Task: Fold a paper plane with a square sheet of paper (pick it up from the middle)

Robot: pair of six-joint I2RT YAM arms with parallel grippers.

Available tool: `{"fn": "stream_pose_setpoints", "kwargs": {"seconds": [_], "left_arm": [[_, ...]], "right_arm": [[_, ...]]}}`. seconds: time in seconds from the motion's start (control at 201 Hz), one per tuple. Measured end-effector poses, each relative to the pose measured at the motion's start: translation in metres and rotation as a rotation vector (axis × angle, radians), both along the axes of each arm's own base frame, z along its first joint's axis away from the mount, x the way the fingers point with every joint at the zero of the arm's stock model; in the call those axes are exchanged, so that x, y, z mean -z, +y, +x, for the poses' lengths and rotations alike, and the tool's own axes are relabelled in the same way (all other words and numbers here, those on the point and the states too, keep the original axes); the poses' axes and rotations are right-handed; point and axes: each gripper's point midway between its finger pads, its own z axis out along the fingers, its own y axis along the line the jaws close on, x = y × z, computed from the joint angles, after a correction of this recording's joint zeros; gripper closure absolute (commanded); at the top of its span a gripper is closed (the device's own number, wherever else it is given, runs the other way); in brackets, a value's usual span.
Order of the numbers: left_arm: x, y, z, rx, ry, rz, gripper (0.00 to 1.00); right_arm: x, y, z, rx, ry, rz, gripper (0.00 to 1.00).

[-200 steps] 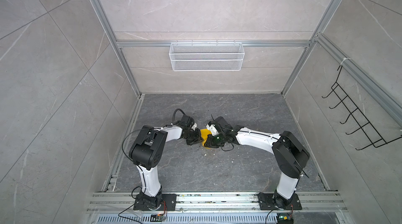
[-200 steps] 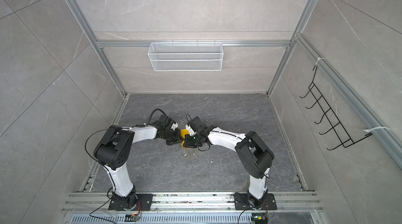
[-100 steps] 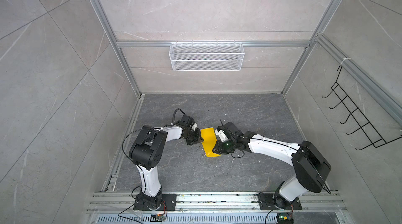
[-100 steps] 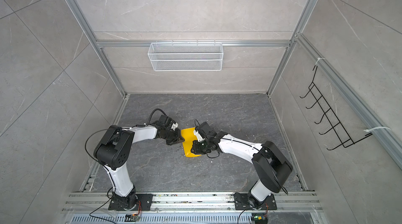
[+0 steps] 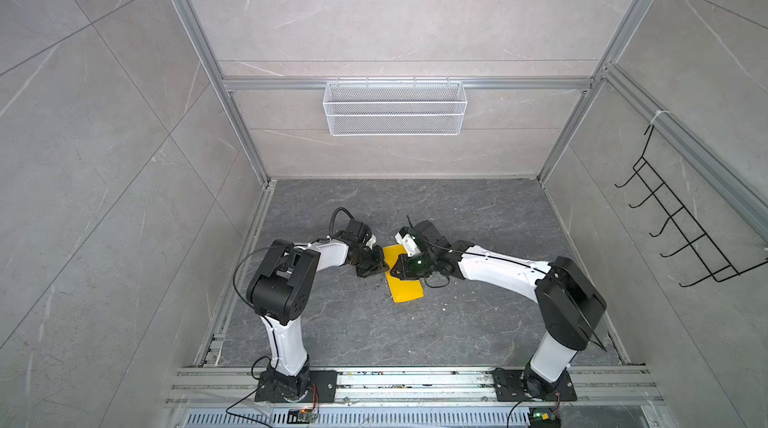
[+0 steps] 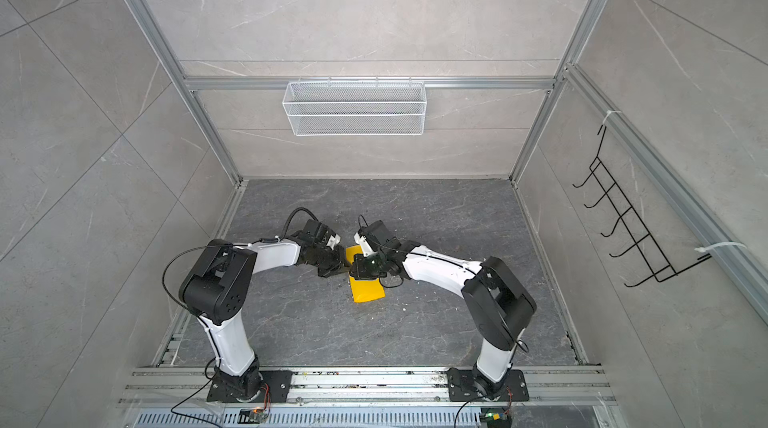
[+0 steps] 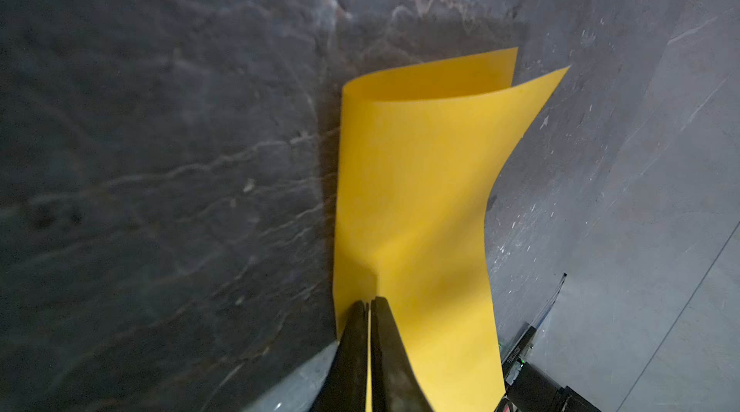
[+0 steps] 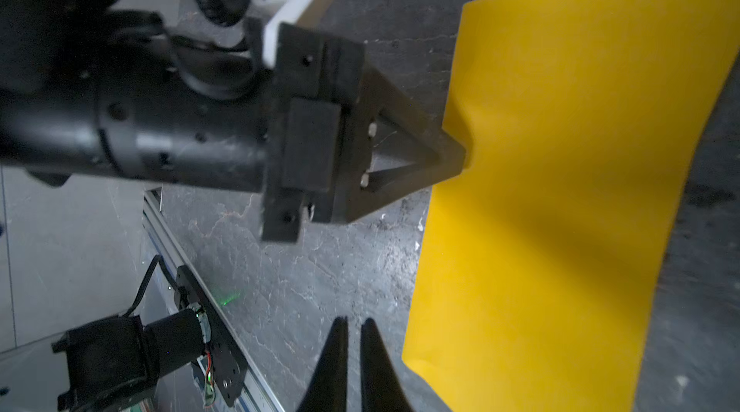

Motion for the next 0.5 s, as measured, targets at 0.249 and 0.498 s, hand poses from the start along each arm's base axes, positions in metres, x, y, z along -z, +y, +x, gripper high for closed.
{"fn": "stream_pose_setpoints", "kwargs": {"seconds": [0.249,0.498], "left_arm": [[0.000,0.000,0.000,-0.002,0.002,0.001,0.90],[0.000,0.000,0.000,-0.004,0.003,0.000,0.90]], "right_arm": [[0.035,0.012,0.002,0.009,0.092,-0.017,0.98],[0.054,0.015,0.000,0.014,0.144,-0.036,0.99]]}}
